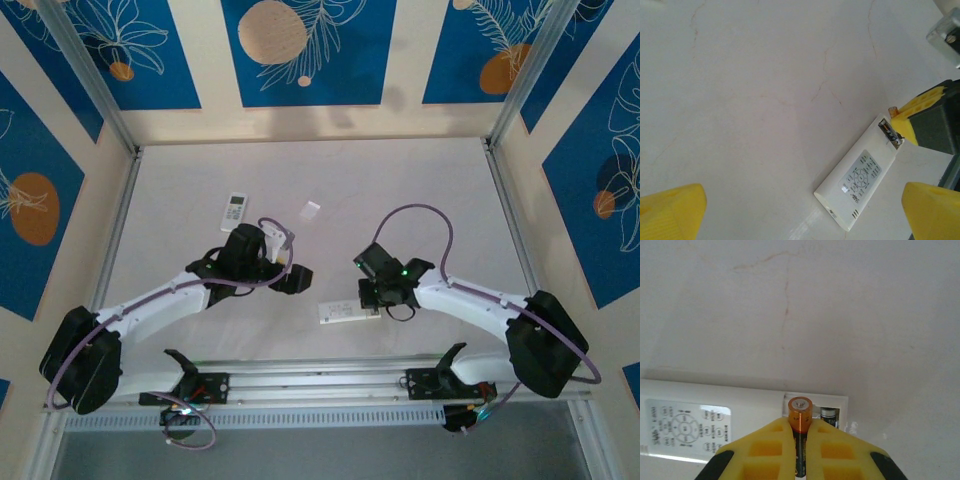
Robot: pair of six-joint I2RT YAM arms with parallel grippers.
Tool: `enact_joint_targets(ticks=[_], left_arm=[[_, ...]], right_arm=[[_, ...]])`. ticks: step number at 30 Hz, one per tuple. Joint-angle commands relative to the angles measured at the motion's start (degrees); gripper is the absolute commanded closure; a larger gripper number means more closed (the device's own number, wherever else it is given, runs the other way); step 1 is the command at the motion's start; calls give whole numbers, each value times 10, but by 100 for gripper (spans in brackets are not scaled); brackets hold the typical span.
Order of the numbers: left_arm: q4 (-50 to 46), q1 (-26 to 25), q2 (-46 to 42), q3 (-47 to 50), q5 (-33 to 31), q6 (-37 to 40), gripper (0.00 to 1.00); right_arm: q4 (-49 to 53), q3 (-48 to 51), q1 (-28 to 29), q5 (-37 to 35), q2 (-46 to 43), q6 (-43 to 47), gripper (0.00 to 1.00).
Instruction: Load the batteries into the remote control
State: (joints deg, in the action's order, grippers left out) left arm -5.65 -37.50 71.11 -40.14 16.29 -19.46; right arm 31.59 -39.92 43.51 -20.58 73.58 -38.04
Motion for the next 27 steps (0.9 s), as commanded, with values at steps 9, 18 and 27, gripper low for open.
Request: enact_joint_targets(ticks=[9,18,27], left_arm=[[-2,5,11,-10,19,-4,0],[-3,5,9,-5,24,-11,0],[-2,-66,41,5,18,-81,6]], right_arm=[[-28,41,2,1,7,-23,87],[-12,35,5,14,7,-38,75],[22,6,-13,15,-26,-40,76]])
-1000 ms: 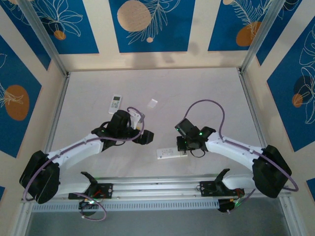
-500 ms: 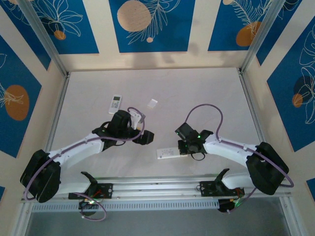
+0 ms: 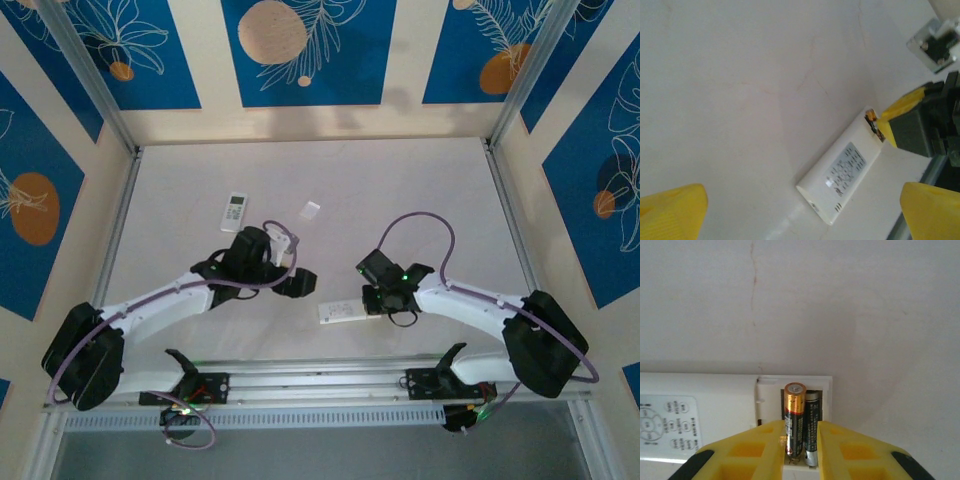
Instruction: Load the batteries into the remote control
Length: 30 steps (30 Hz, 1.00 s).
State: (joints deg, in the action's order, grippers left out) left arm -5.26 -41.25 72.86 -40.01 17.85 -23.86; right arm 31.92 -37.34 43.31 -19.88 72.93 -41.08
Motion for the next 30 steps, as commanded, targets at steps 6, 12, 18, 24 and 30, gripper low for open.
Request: enact_joint_targets(ticks=[6,12,18,24,30], left_arm=[[-34,-94,92,-25,-45,-80,20],[-6,-117,135,-37,-47,-106,32],[-2,-118,156,-49,-45,-107,36],[5,-119,163,-48,-45,-108,36],[11,-118,169,-47,-46,-112,36]], right_arm=[[-9,-21,-45,40,-8,-4,76],[-27,-15,-50,54,12,-3,77],[-37,2,-49,61,22,-8,84],[-33,13,-43,65,21,-13,88],[-27,24,-33,65,18,-25,89]])
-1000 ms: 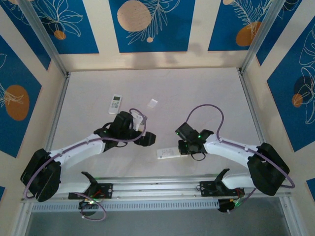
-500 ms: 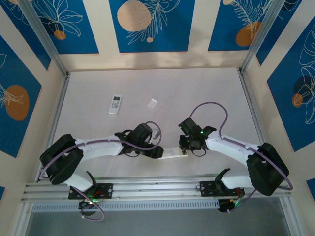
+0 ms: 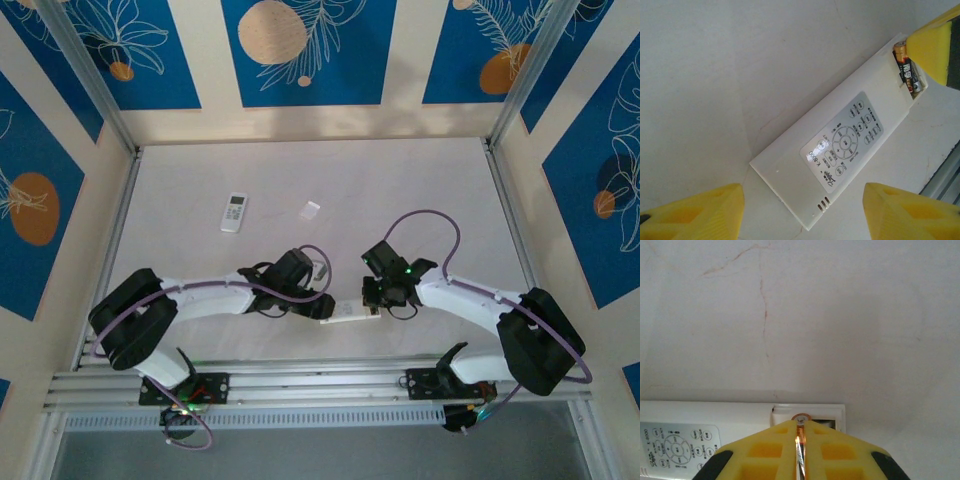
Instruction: Load the batteries into the remote control
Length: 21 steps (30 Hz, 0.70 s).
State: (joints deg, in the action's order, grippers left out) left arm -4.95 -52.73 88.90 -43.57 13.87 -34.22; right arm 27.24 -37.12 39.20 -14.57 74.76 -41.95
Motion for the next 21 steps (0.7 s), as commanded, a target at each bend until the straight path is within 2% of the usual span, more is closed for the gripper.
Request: enact_joint_targets(ticks=[1,12,16,21], left_arm=[[9,-4,8,-11,-7,-9,36],[19,-3,6,-4,-10,-22,35],[19,-4,-1,0,-13,-23,35],[17,-4,-7,-1,-21,-22,35]], right_arm=[[21,24,11,12,-2,-20,89],[34,60,32,0,-13,-71,89],[45,43,33,-7,-7,-70,89],[81,-13,32,-11,-59,-45,86]])
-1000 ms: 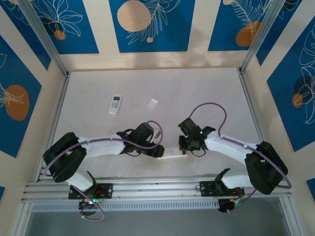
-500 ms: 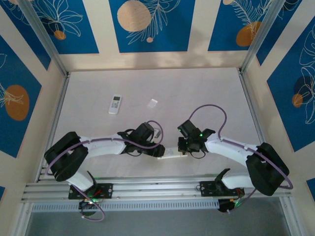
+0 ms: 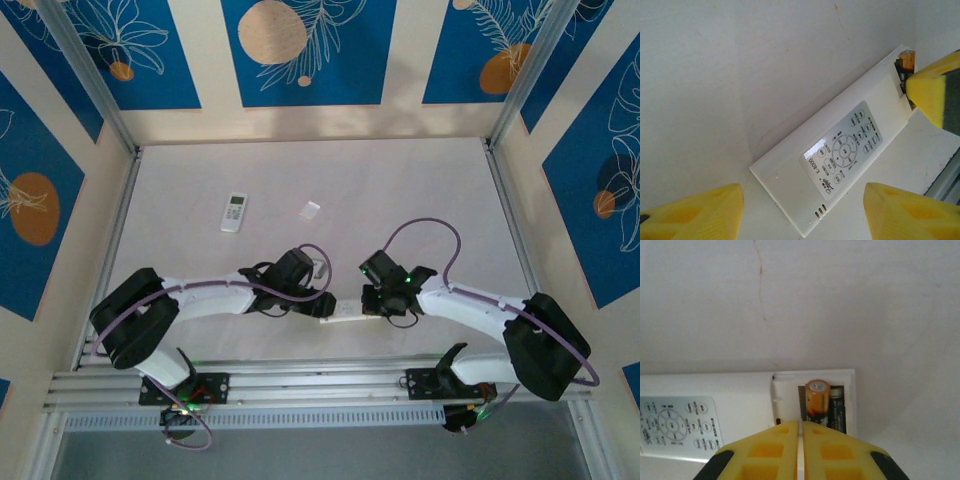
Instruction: Load the batteries into the remote control
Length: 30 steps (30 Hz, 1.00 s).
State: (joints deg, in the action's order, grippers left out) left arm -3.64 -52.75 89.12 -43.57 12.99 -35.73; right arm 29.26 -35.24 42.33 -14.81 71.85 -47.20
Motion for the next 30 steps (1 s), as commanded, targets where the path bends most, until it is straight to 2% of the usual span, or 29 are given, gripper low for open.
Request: enact_joint_targets(ticks=[1,8,15,30], left_arm=[[5,-3,-9,-2,-13,-6,34],[6,-4,-1,-5,-13,-4,32],[0,-3,7,-9,-11,-3,33],[-2,-3,7,-12,-10,0,33]], right_arm=[[67,-39,-2,-12,-38,10,84],[58,-56,-44,-16,-35,27,74],[29,-53,-51,2,8,35,76],[11,-34,-45,9,31,32,79]])
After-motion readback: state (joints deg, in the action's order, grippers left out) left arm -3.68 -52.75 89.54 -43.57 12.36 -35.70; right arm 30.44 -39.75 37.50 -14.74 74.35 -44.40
